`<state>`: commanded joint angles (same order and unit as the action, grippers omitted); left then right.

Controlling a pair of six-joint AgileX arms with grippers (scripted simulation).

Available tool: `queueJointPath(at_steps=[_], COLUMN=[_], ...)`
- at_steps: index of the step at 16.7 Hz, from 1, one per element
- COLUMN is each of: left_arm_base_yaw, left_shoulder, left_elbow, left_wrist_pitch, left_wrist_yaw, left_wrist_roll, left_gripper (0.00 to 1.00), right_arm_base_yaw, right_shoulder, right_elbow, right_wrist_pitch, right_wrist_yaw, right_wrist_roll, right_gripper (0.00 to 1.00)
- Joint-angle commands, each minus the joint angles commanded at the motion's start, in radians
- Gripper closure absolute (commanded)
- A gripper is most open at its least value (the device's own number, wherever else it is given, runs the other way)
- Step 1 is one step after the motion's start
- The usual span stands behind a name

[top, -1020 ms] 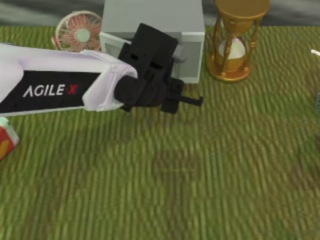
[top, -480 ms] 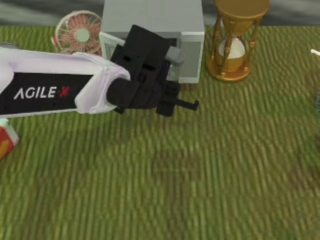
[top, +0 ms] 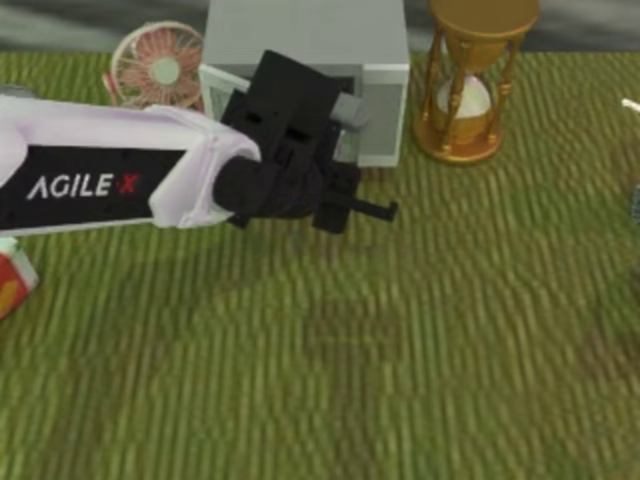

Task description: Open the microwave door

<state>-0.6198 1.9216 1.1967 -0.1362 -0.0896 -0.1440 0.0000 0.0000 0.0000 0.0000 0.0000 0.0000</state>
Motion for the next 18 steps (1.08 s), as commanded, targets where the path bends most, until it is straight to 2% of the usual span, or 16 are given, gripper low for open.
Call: queueJointPath(at_steps=[14, 18], left_arm_base_yaw=[0.0, 0.002], left_shoulder=[0.0, -0.01], left_elbow=[0.0, -0.014], left_wrist_pitch=[0.0, 0.005], left_wrist_yaw=[0.0, 0.021], left_wrist_roll=[0.0, 0.016], left_gripper=[1.0, 1.0], right_arm_base_yaw=[0.0, 0.0], right_shoulder=[0.0, 0.0], right_elbow=[0.0, 0.0], right_wrist_pitch=[0.0, 0.0], right_wrist_yaw=[0.0, 0.0], right_wrist_roll=[0.0, 0.0], right_gripper=[0.0, 0.0])
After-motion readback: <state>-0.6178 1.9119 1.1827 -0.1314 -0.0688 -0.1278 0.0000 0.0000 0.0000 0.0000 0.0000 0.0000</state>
